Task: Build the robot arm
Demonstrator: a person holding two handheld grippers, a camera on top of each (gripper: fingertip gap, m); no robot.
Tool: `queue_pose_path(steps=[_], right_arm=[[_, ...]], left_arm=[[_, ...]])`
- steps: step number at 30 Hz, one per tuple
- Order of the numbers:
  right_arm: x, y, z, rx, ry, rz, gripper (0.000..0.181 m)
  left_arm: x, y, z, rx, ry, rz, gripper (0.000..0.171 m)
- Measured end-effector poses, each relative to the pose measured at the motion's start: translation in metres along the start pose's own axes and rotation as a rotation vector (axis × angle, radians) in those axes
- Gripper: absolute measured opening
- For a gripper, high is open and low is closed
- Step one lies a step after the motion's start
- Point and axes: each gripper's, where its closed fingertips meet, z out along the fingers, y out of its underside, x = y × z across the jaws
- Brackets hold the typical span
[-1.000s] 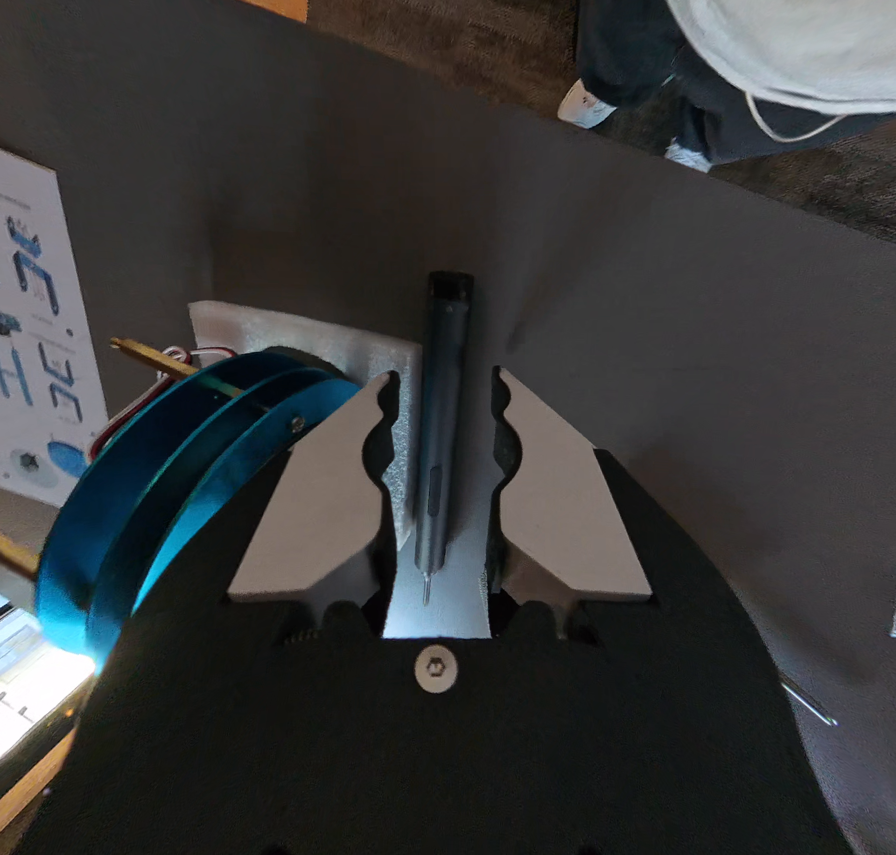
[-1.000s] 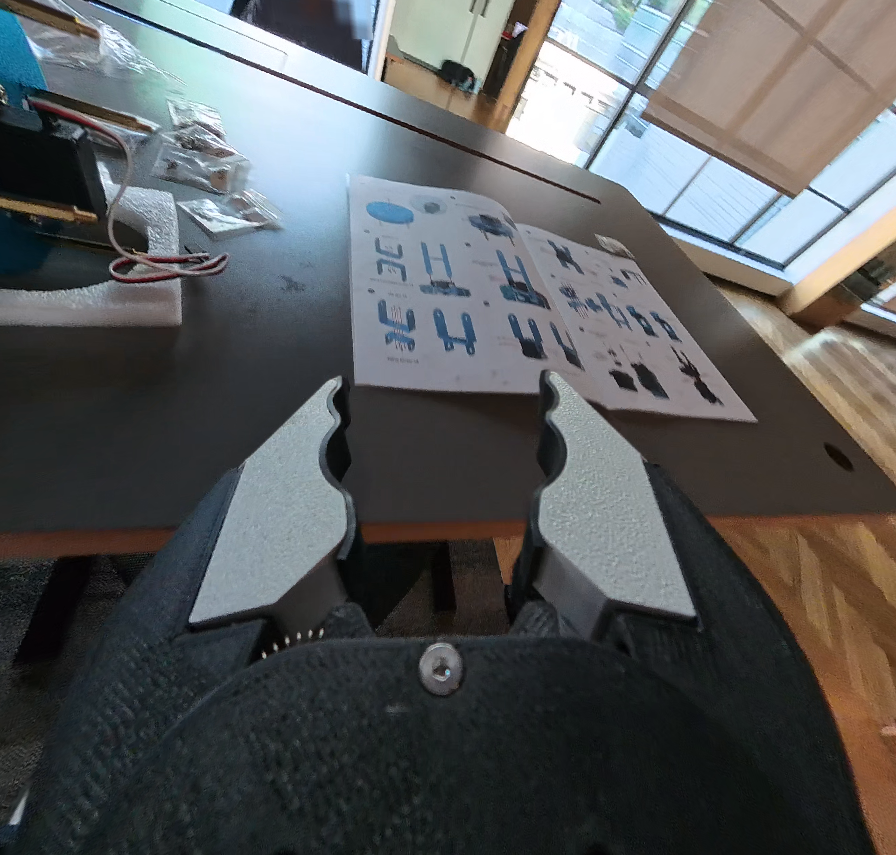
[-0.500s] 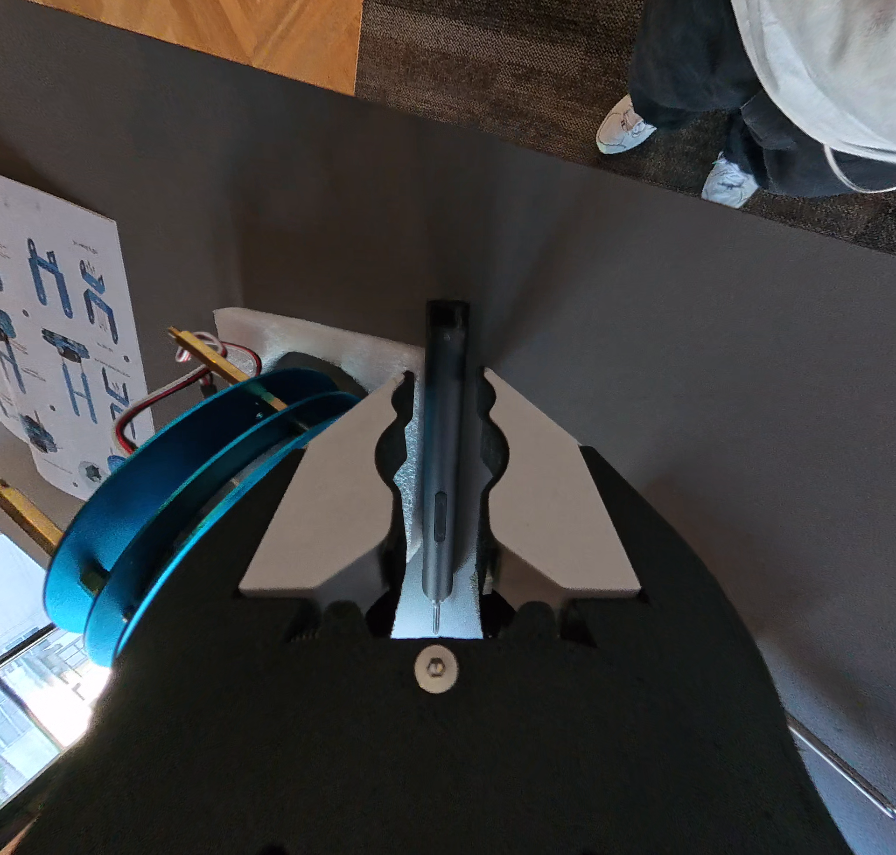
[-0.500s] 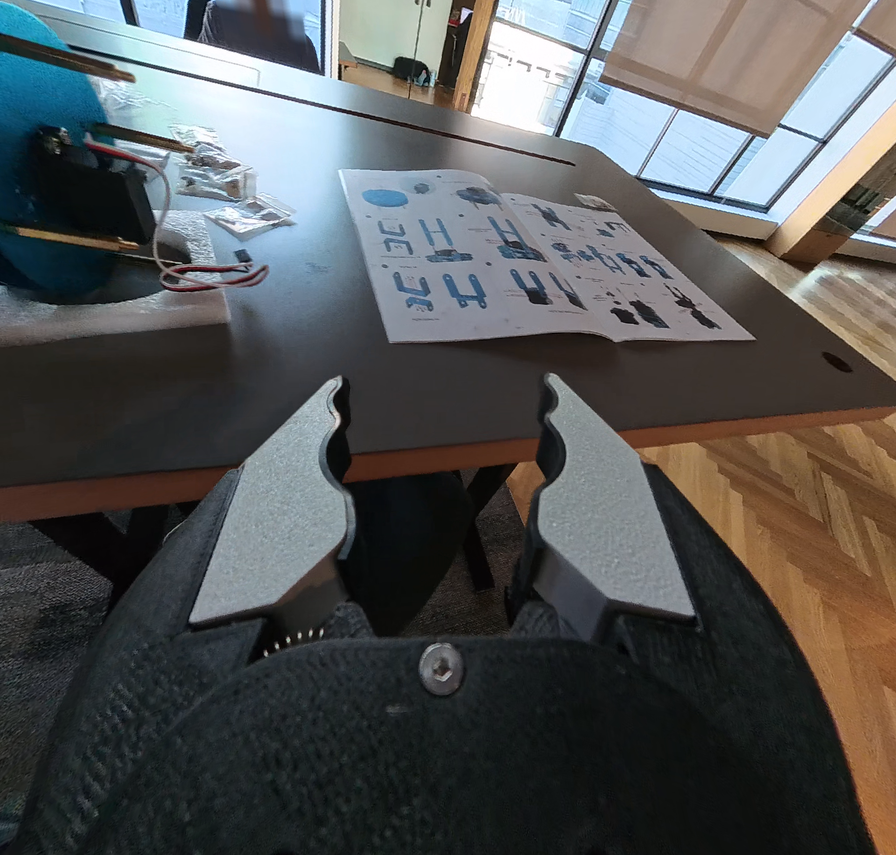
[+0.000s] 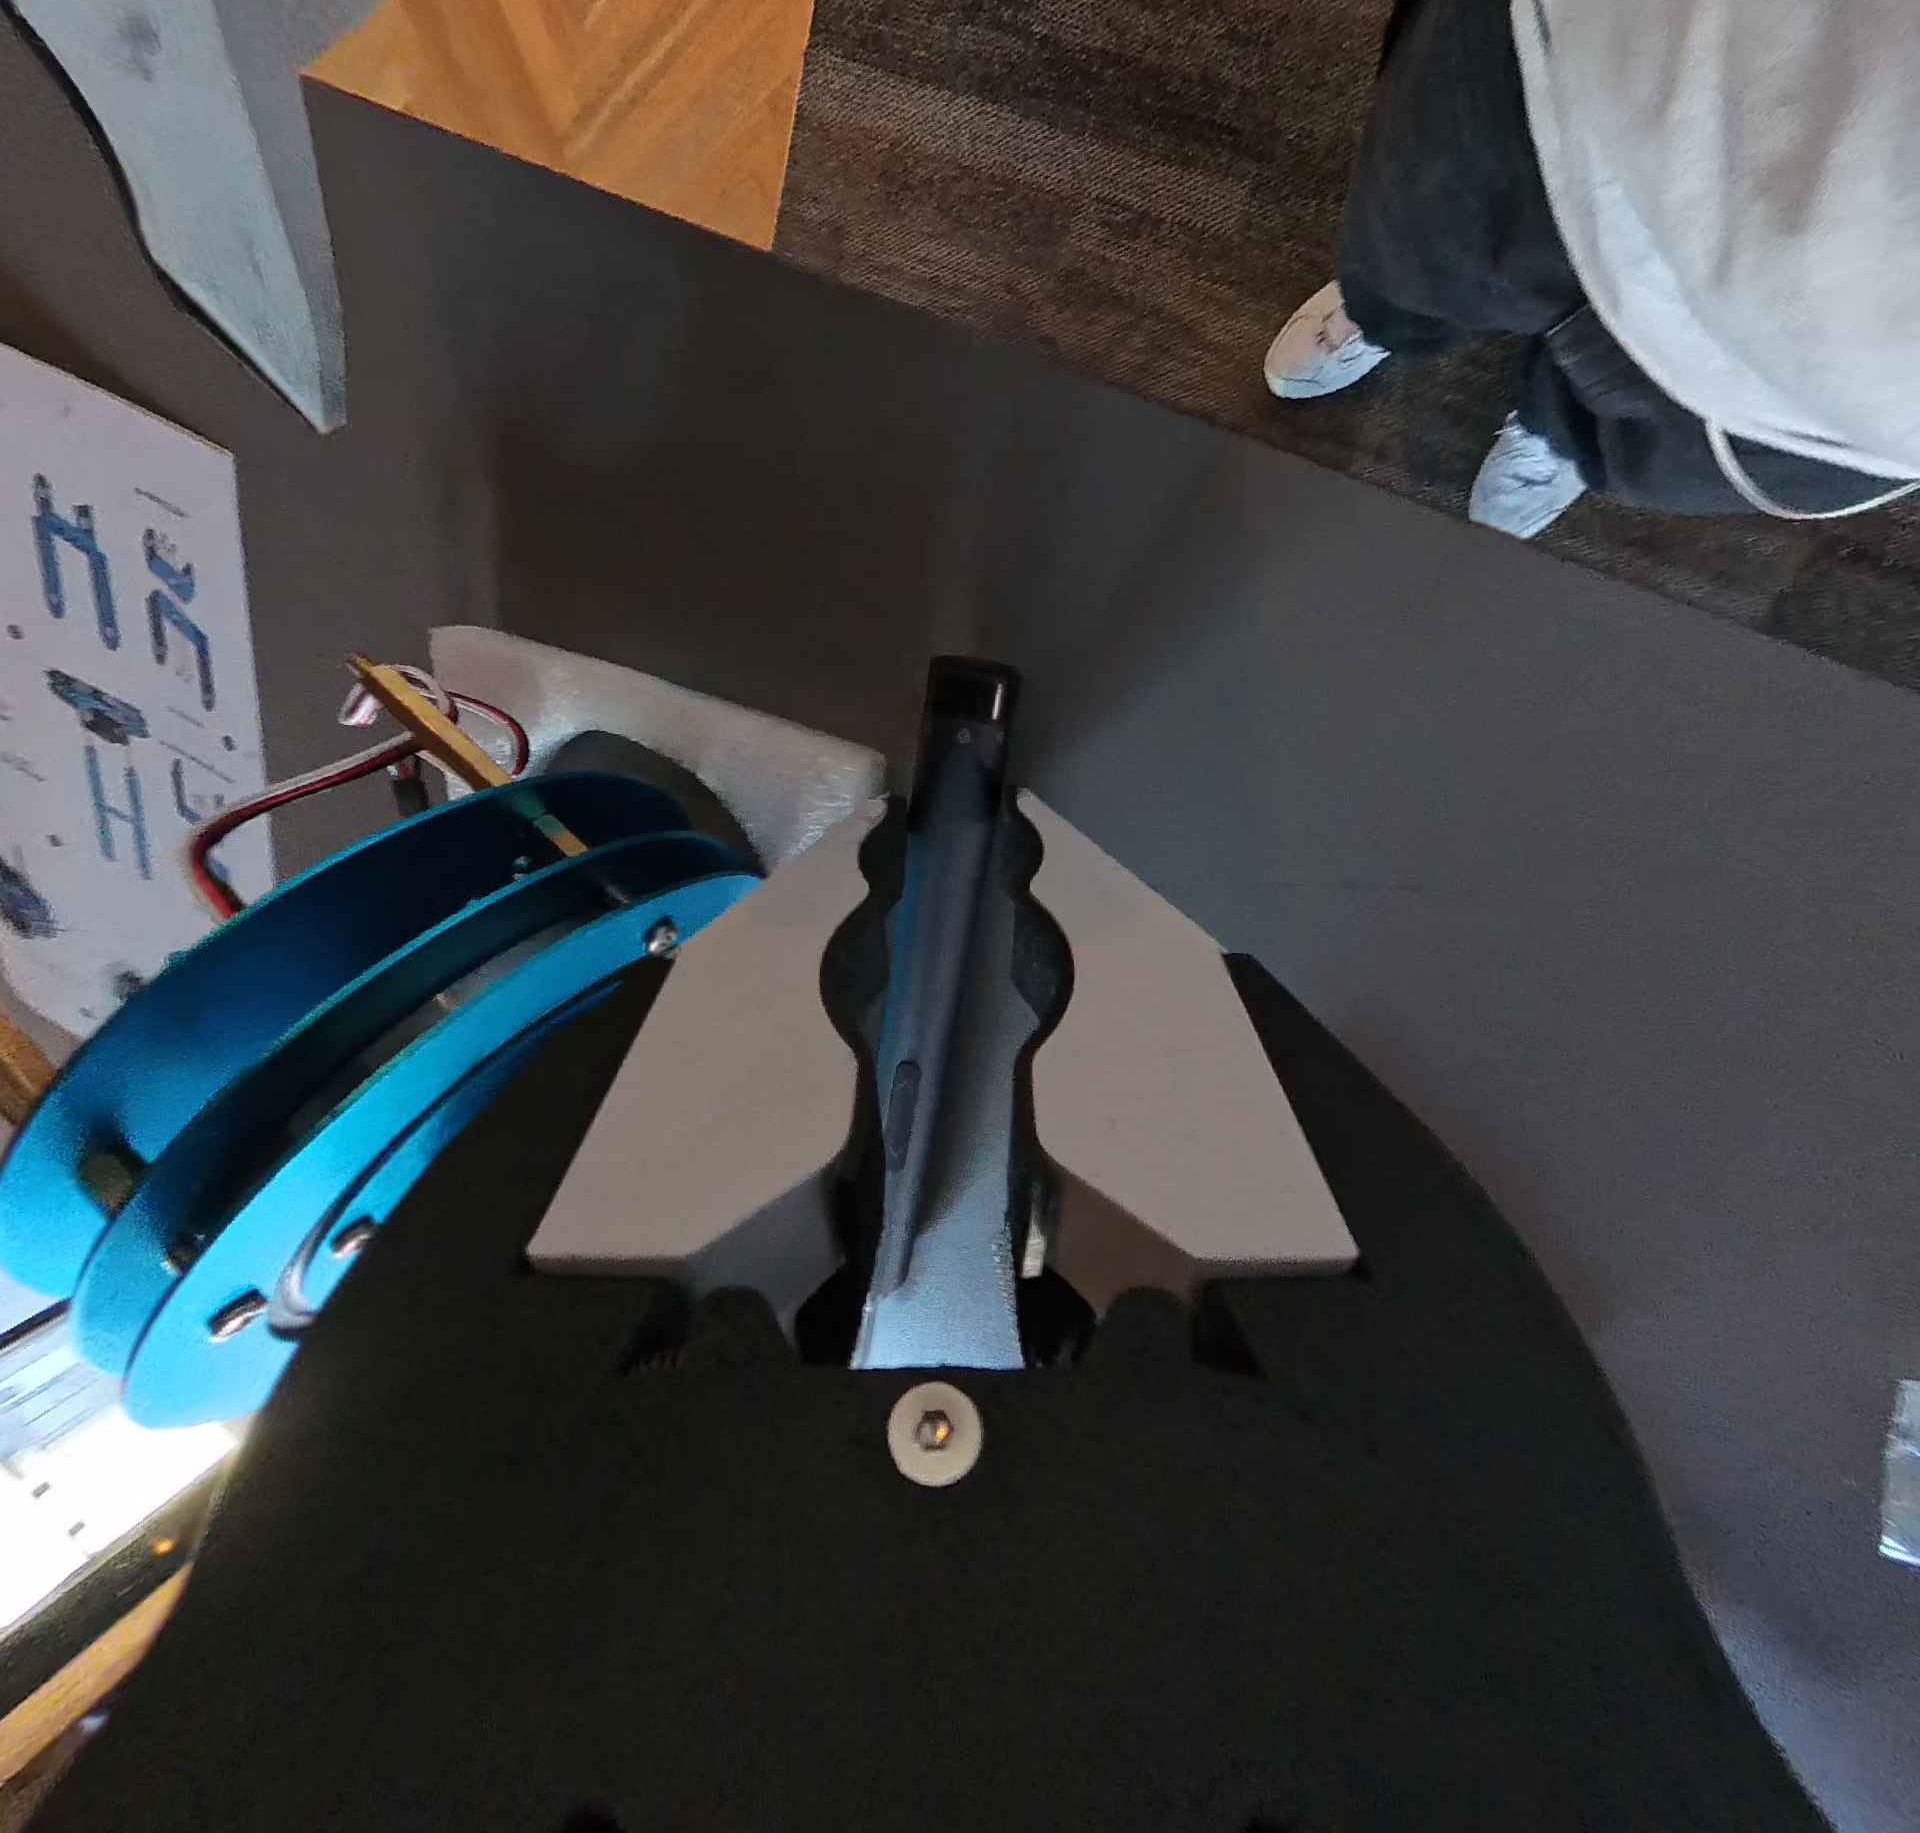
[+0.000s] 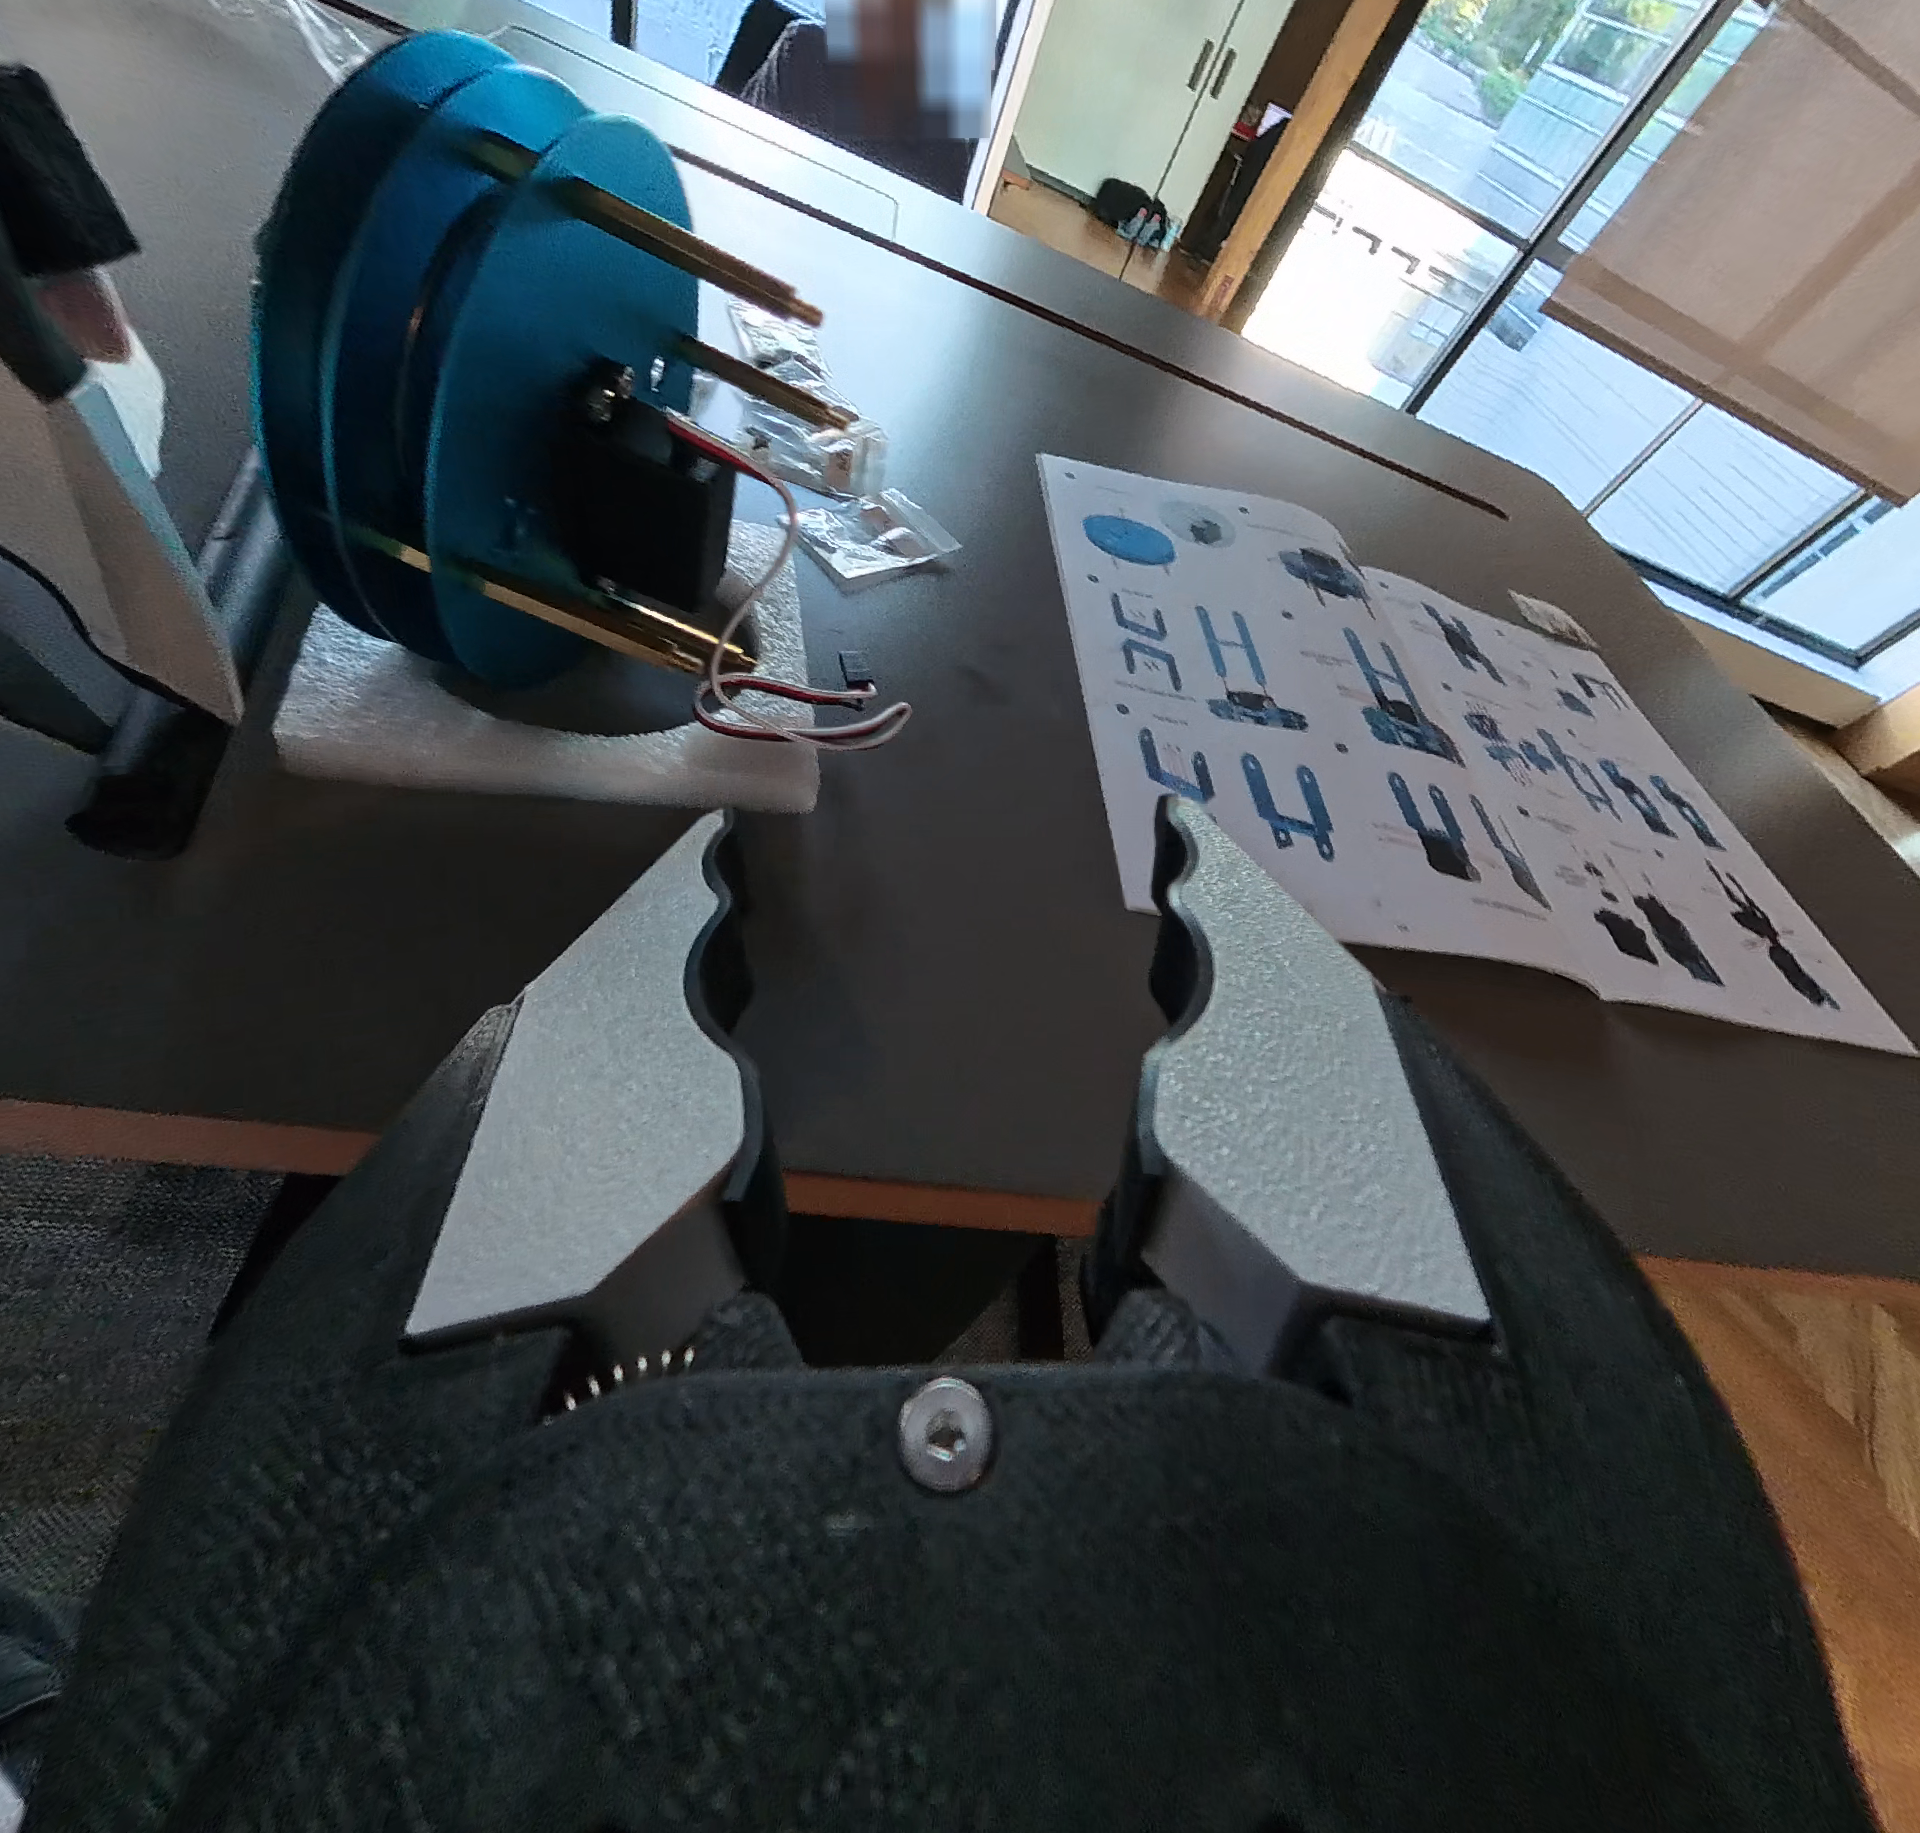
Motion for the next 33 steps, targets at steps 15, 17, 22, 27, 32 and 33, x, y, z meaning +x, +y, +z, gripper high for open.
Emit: queue_pose_path(steps=[15,17,22,27,32,33], right_arm=[[-0.017,-0.010,0.002,0.044,-0.067,-0.001,0.076],[-0.021,-0.016,0.001,0.070,-0.083,0.007,0.075],[-0.052,-0.045,0.000,0.144,-0.169,-0.026,0.070],[-0.104,-0.099,-0.009,0.286,-0.291,-0.104,0.062],[-0.140,-0.143,0.016,0.276,-0.365,-0.105,0.063],[-0.142,-0.149,0.026,0.256,-0.362,-0.088,0.064]], left_arm=[[-0.035,-0.017,-0.045,0.174,-0.227,-0.158,0.014],[-0.050,-0.013,-0.068,0.256,-0.308,-0.253,0.014],[-0.072,0.010,-0.118,0.479,-0.450,-0.519,0.014],[-0.082,0.035,-0.143,0.617,-0.526,-0.711,0.013],[-0.085,0.049,-0.150,0.659,-0.571,-0.820,0.014],[-0.085,0.050,-0.152,0.660,-0.579,-0.836,0.014]])
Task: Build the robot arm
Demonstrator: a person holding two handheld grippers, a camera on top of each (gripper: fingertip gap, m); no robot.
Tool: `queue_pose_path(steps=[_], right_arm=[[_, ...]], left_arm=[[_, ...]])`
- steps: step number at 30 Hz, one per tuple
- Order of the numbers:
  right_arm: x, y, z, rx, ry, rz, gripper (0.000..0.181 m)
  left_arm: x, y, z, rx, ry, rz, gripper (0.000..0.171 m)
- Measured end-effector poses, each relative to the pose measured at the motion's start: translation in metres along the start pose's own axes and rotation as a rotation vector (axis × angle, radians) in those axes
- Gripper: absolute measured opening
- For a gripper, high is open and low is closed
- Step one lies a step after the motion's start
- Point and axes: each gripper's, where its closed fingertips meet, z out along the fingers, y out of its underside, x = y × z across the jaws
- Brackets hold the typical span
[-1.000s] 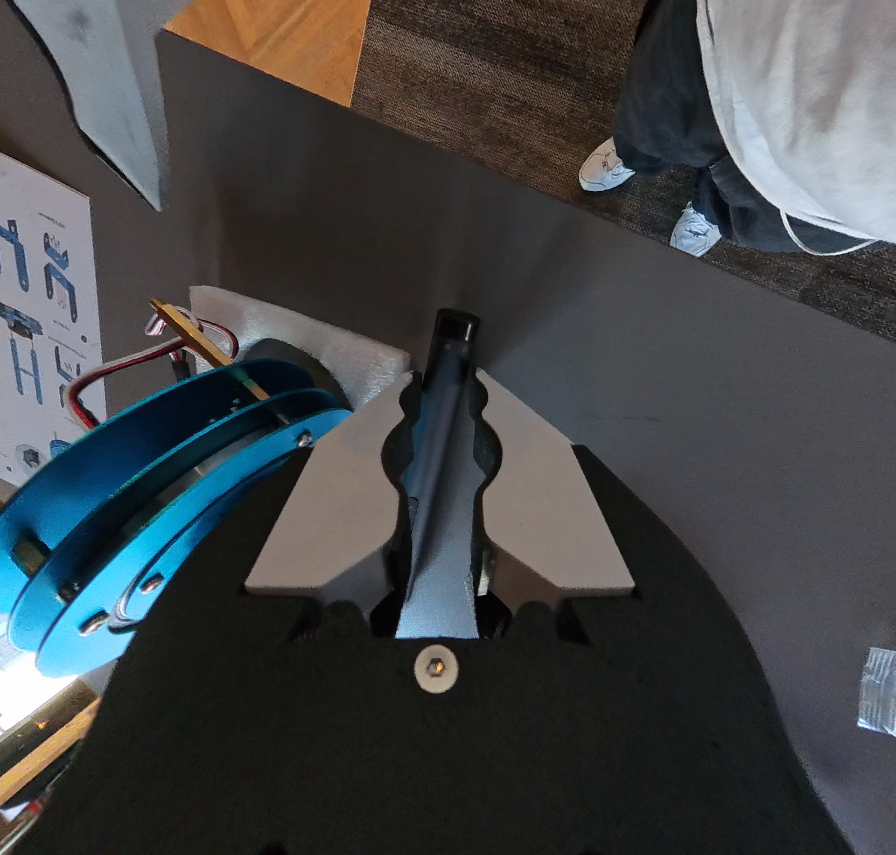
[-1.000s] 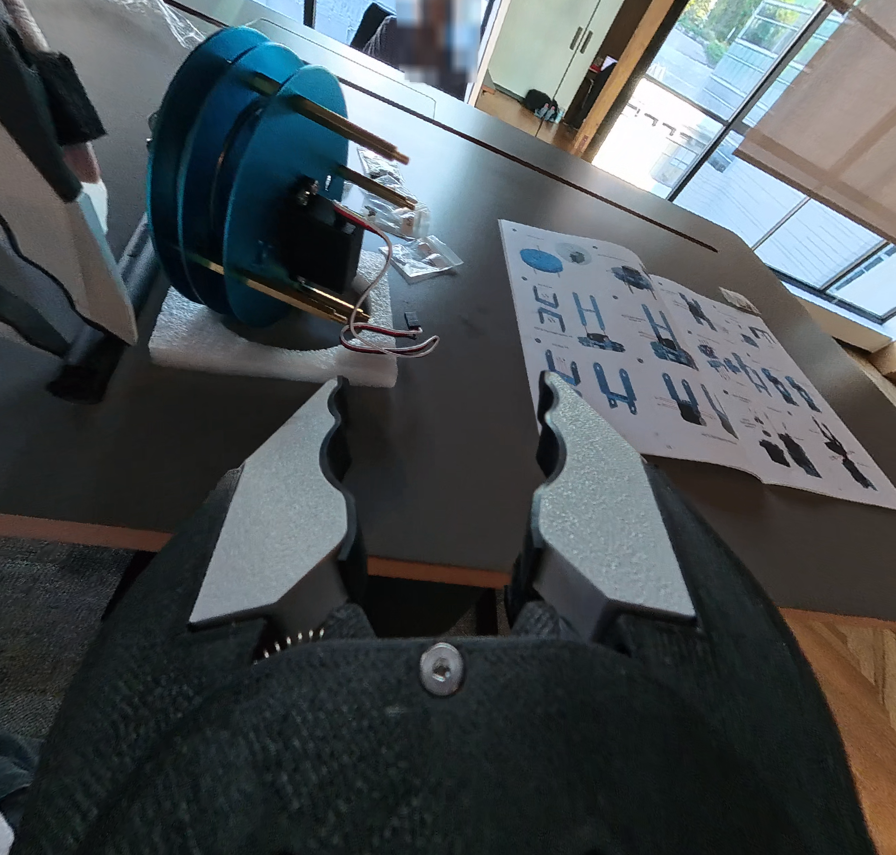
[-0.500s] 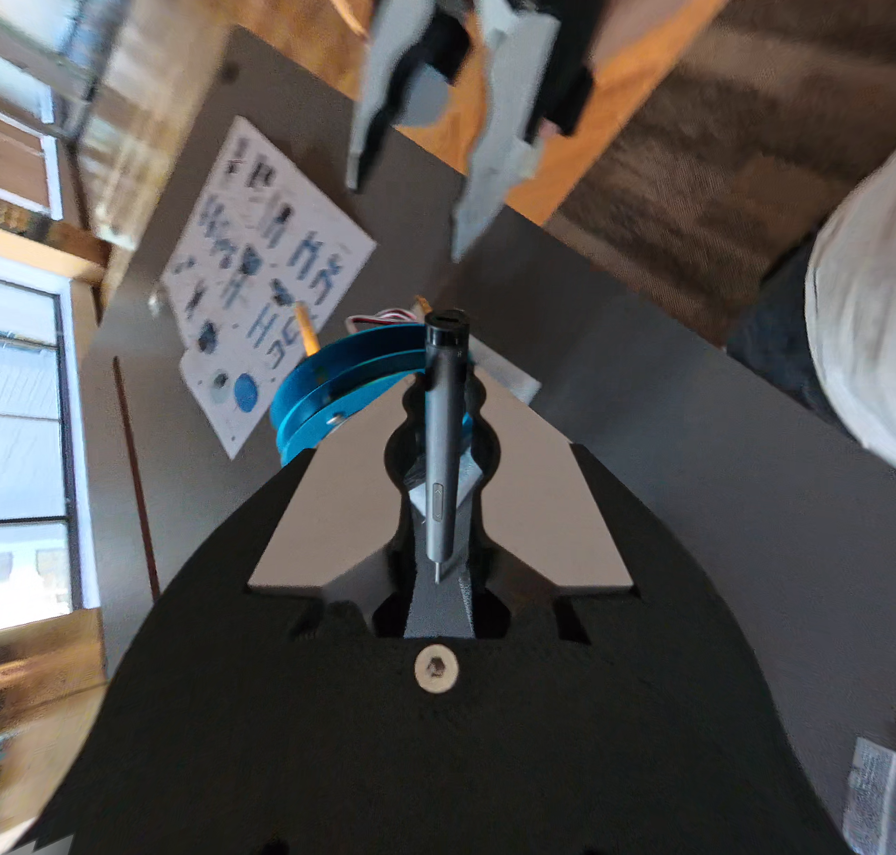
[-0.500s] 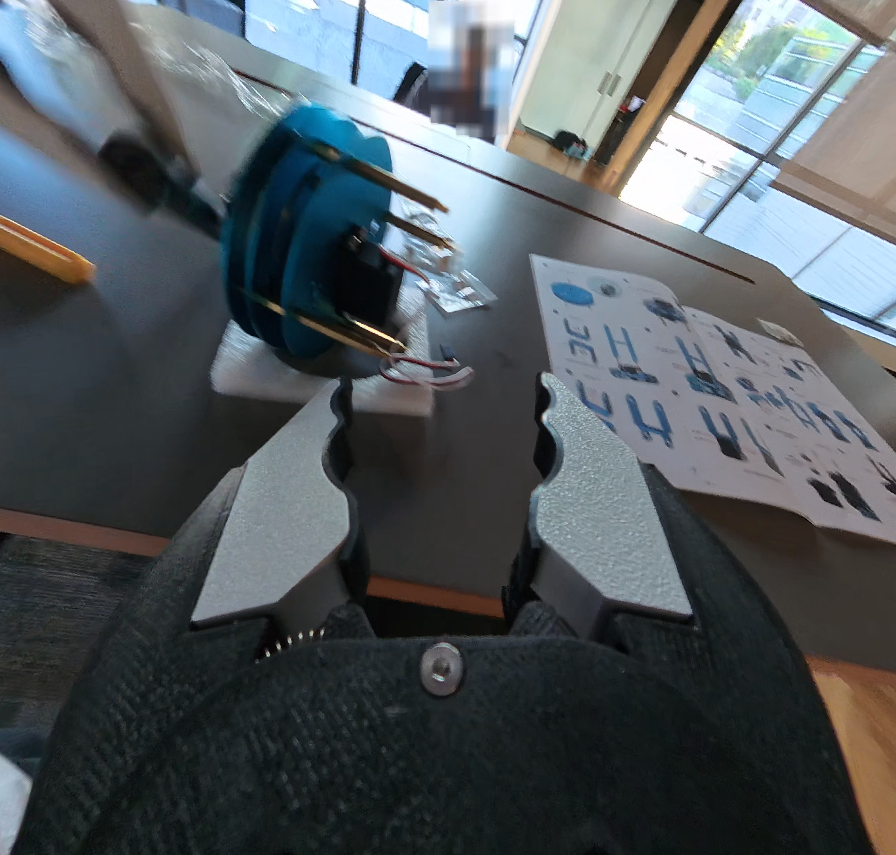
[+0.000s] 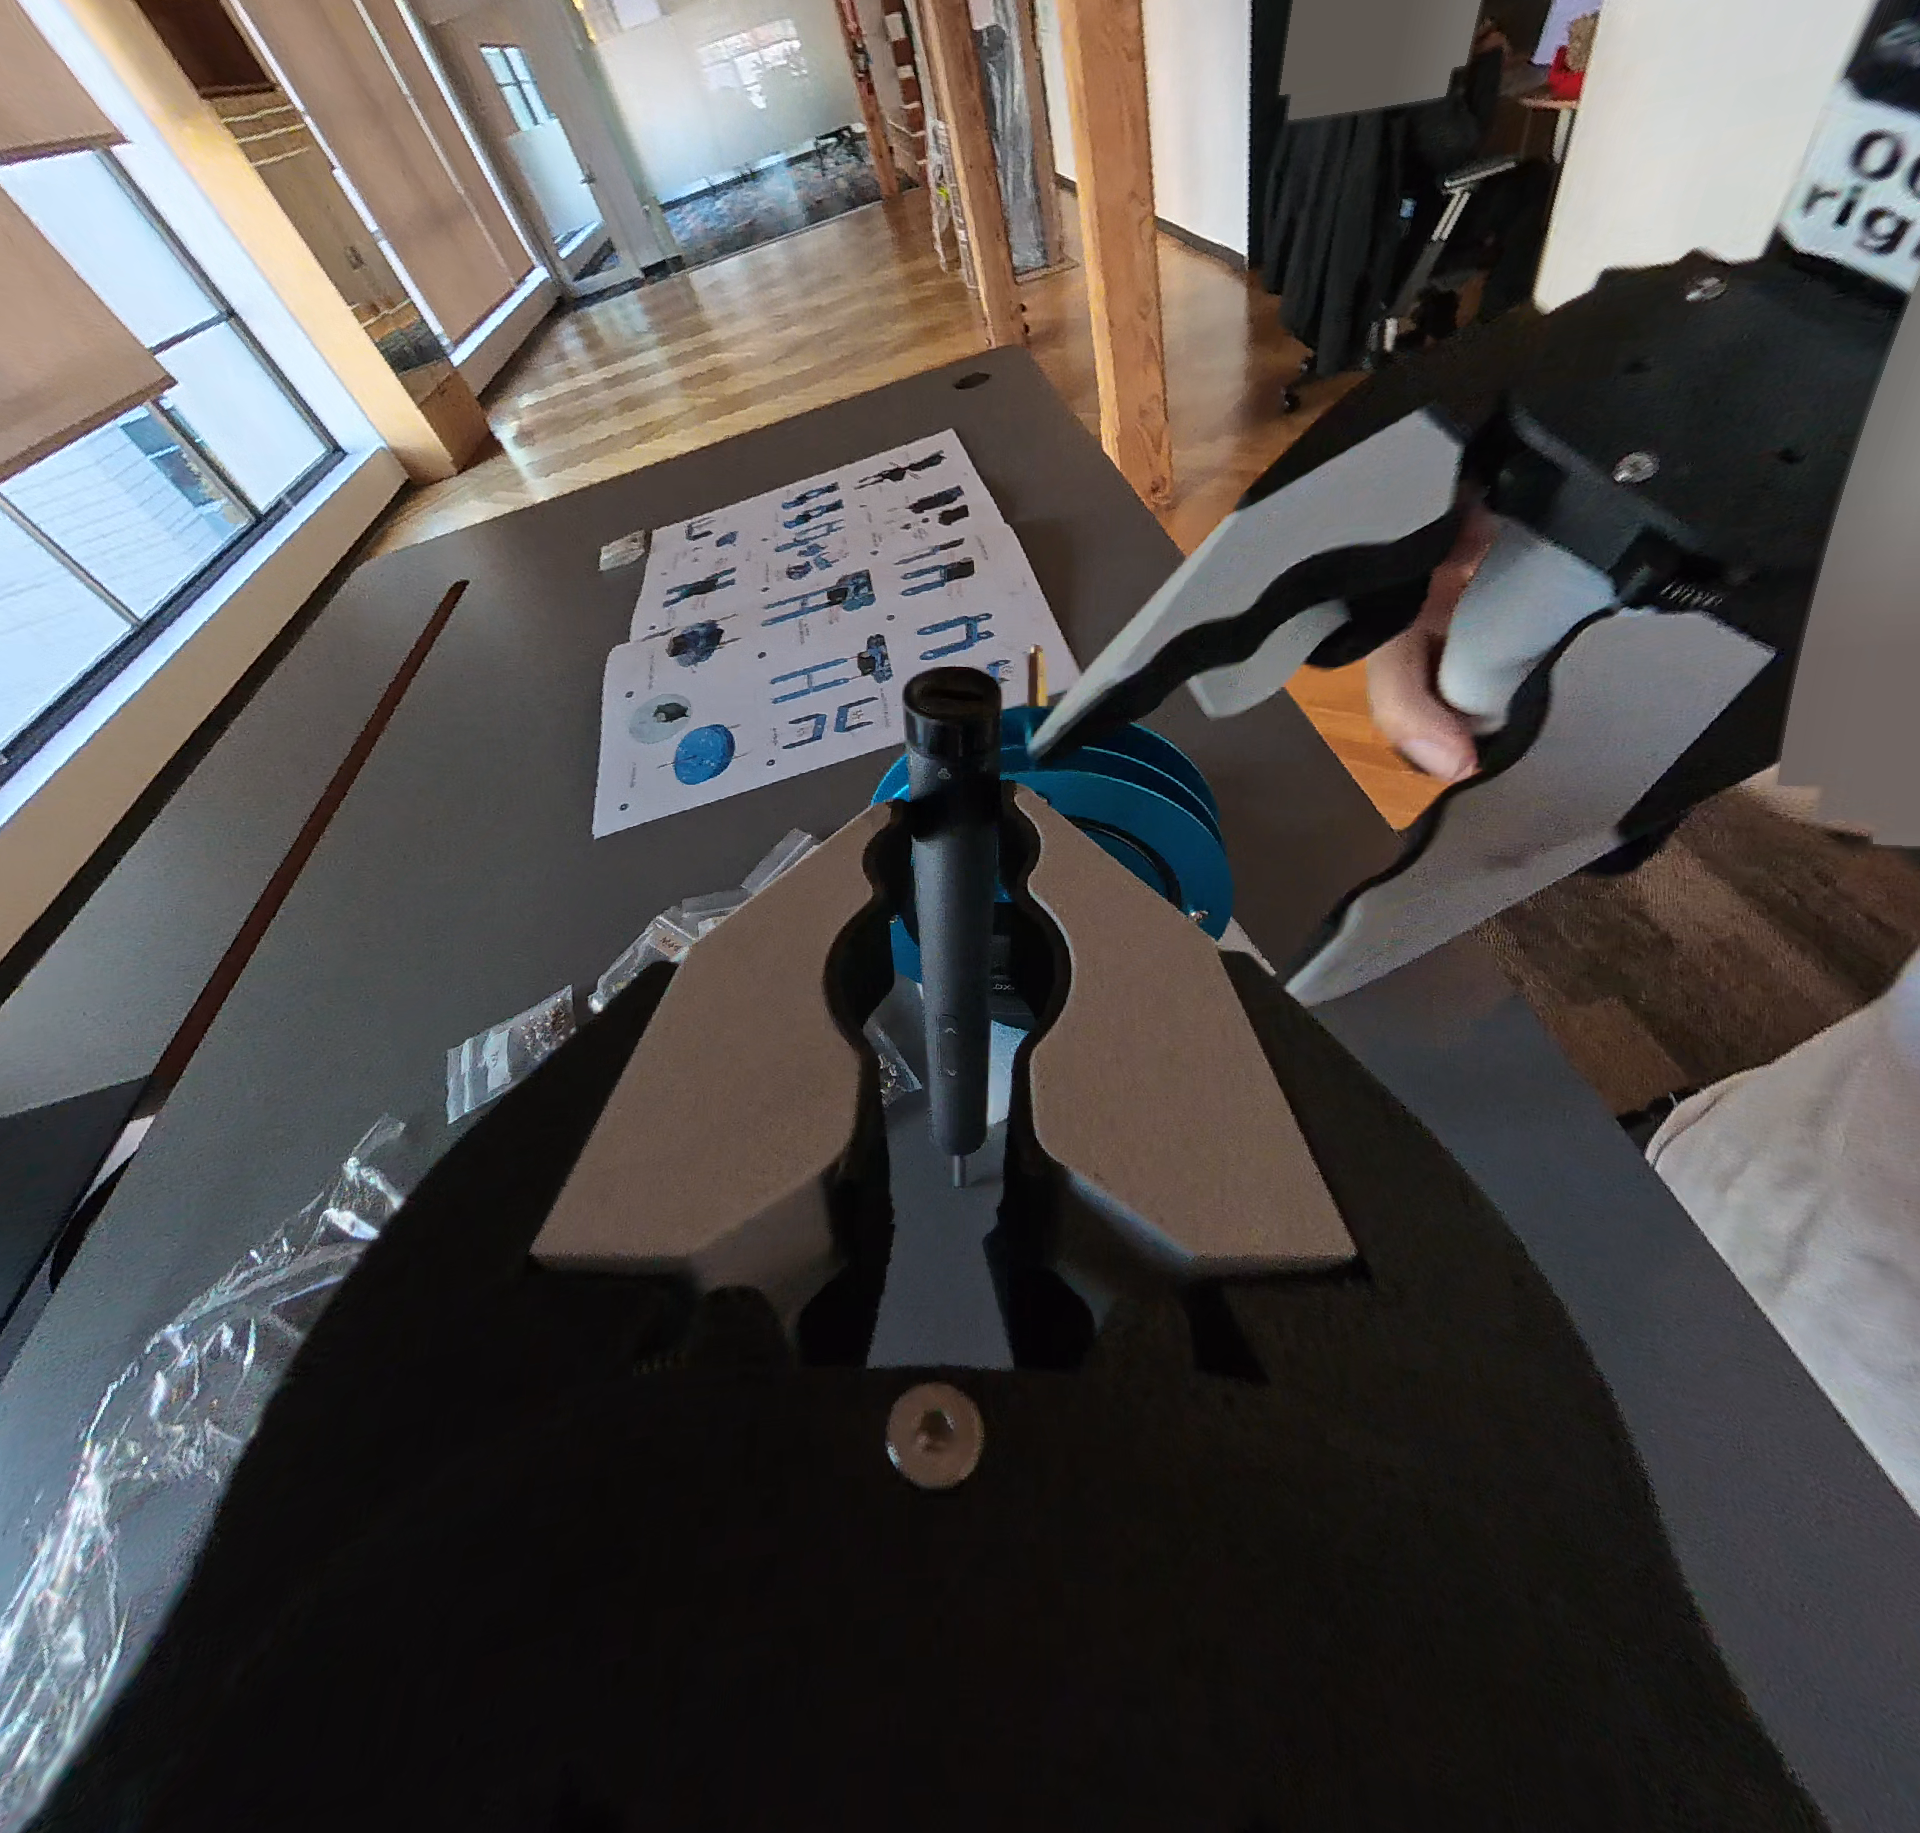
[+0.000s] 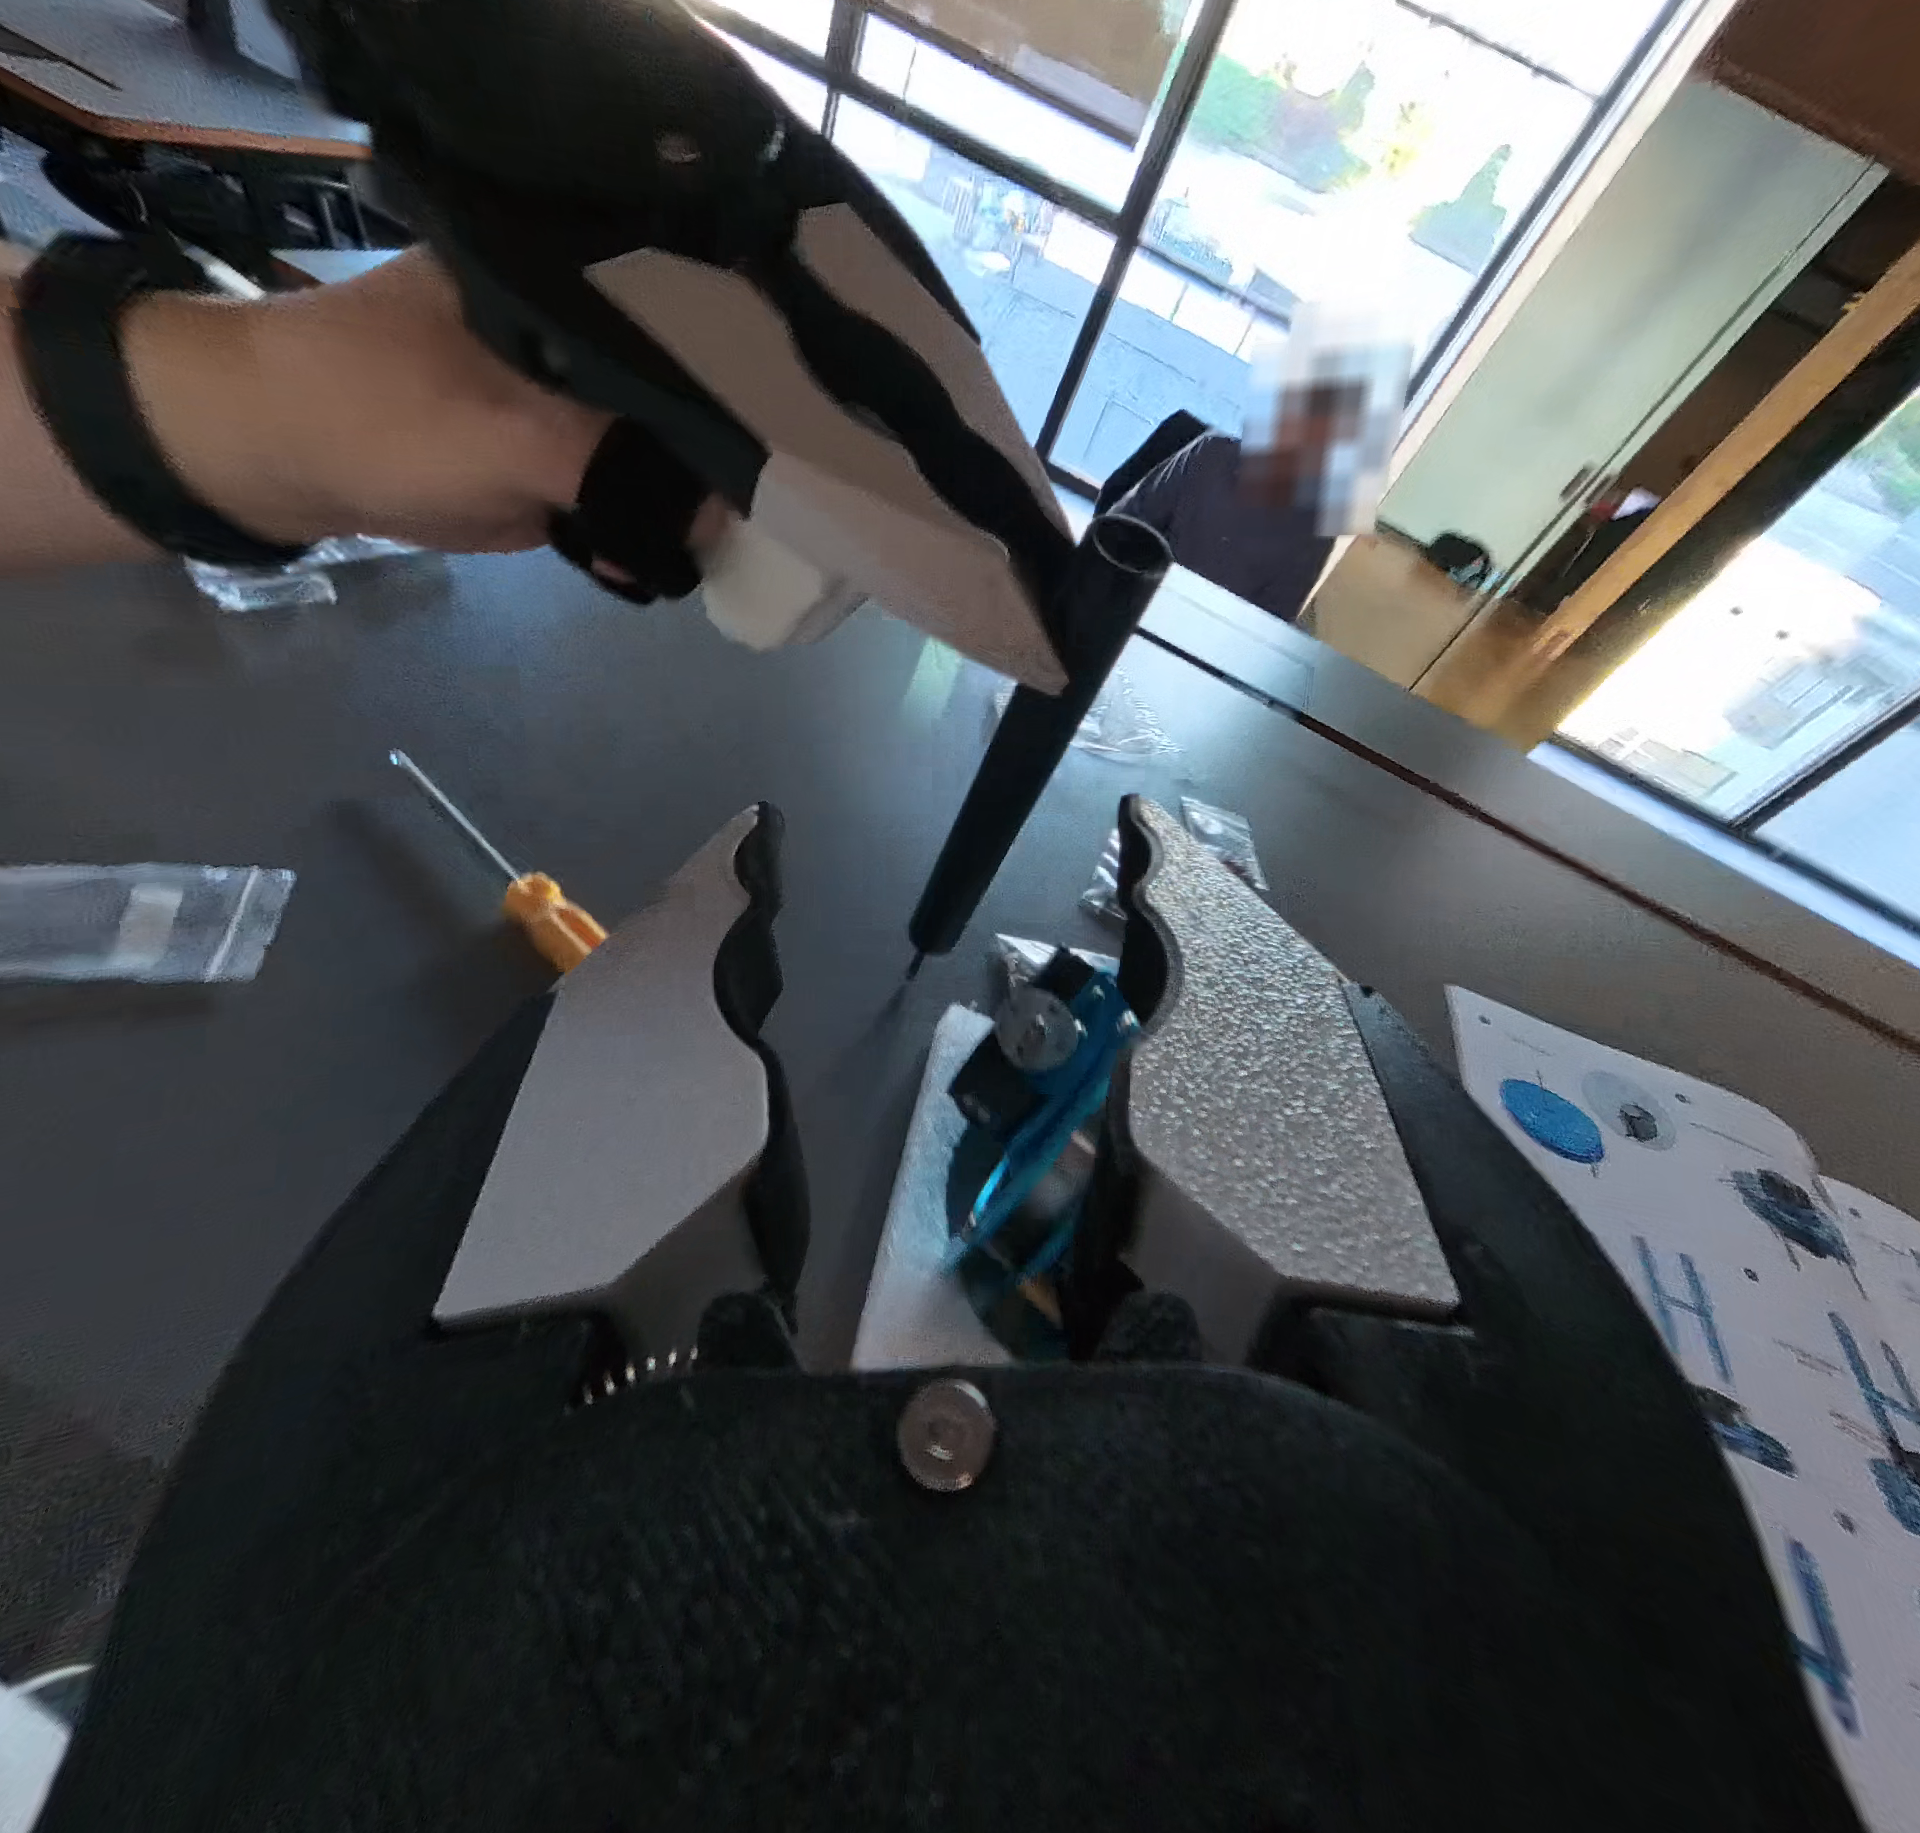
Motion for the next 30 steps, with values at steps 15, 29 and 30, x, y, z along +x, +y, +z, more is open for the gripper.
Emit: queue_pose_path(steps=[15,29,30], right_arm=[[0.010,-0.053,0.035,0.057,-0.235,0.077,0.016],[0.016,-0.085,-0.036,0.146,-1.257,0.206,0.016],[0.022,-0.085,-0.039,0.151,-1.299,0.204,0.016]], left_arm=[[-0.004,-0.052,-0.038,0.096,-0.073,-0.144,0.015],[0.022,-0.119,-0.013,0.281,0.399,-0.319,0.020],[0.020,-0.122,-0.007,0.282,0.380,-0.307,0.019]])
